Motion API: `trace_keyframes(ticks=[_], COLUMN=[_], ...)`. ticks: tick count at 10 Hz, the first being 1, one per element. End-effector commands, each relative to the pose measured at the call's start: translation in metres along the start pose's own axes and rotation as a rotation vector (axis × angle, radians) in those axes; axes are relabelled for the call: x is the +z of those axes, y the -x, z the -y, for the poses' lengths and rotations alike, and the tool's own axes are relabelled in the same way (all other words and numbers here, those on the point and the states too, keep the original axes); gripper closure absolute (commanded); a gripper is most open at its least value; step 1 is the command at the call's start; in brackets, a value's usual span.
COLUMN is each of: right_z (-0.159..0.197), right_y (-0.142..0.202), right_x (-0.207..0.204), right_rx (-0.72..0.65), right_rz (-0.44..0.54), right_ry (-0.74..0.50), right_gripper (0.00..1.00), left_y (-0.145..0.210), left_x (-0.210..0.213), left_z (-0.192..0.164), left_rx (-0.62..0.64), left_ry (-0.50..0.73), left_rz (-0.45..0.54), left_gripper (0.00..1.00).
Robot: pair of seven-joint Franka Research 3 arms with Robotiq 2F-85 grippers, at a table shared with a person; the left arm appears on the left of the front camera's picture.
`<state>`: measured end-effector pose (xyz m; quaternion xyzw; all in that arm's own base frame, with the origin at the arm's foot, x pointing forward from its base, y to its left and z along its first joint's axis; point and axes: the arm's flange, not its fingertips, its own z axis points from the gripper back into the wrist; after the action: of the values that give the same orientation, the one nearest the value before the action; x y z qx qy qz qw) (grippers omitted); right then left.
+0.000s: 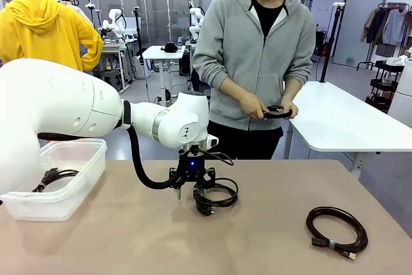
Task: Organize and store the cables.
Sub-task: Place the Power Cable into the Organizing box.
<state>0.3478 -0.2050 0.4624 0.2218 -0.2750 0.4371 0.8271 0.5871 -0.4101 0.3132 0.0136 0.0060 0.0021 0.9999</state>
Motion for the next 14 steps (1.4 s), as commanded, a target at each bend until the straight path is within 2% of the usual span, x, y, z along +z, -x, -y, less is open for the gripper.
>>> trace_keyframes(ticks=[1, 2, 4, 5, 6, 8, 9, 12, 14], right_z=[-0.002, -0.002, -0.002, -0.002, -0.002, -0.002, -0.002, -0.002, -0.002], right_y=[-0.002, -0.002, -0.002, -0.002, -0.002, -0.002, -0.002, -0.002, -0.002], right_x=[-0.002, -0.002, -0.002, -0.002, -0.002, -0.002, -0.002, -0.002, -0.002], right_rx=[0.002, 0.002, 0.002, 0.002, 0.002, 0.002, 0.002, 0.002, 0.002], right_rz=[0.009, 0.009, 0.009, 0.009, 0.009, 0.009, 0.009, 0.009, 0.009], right_ry=[0.018, 0.018, 0.018, 0.018, 0.018, 0.018, 0.018, 0.018, 0.018], right_gripper=[0.0, 0.0, 0.0, 0.0, 0.0, 0.0, 0.0, 0.0, 0.0], left_y=[-0.003, -0.002, 0.0, 0.0, 0.0, 0.0, 0.002, 0.011, 0.018], left_x=[-0.004, -0.004, -0.005, -0.004, -0.003, 0.002, 0.013, 0.084, 0.128], left_z=[-0.005, -0.003, -0.001, -0.001, -0.002, -0.002, -0.001, -0.009, -0.026], left_rx=[-0.037, -0.041, -0.049, -0.046, -0.049, -0.054, -0.063, -0.146, -0.172], left_ry=[0.03, 0.034, 0.031, 0.031, 0.034, 0.057, 0.062, 0.117, 0.153], left_rz=[0.016, 0.013, 0.005, 0.009, 0.01, 0.019, 0.04, 0.038, 0.093], left_gripper=[0.77, 1.0, 1.0, 0.95, 1.0, 1.0, 1.0, 1.0, 1.0])
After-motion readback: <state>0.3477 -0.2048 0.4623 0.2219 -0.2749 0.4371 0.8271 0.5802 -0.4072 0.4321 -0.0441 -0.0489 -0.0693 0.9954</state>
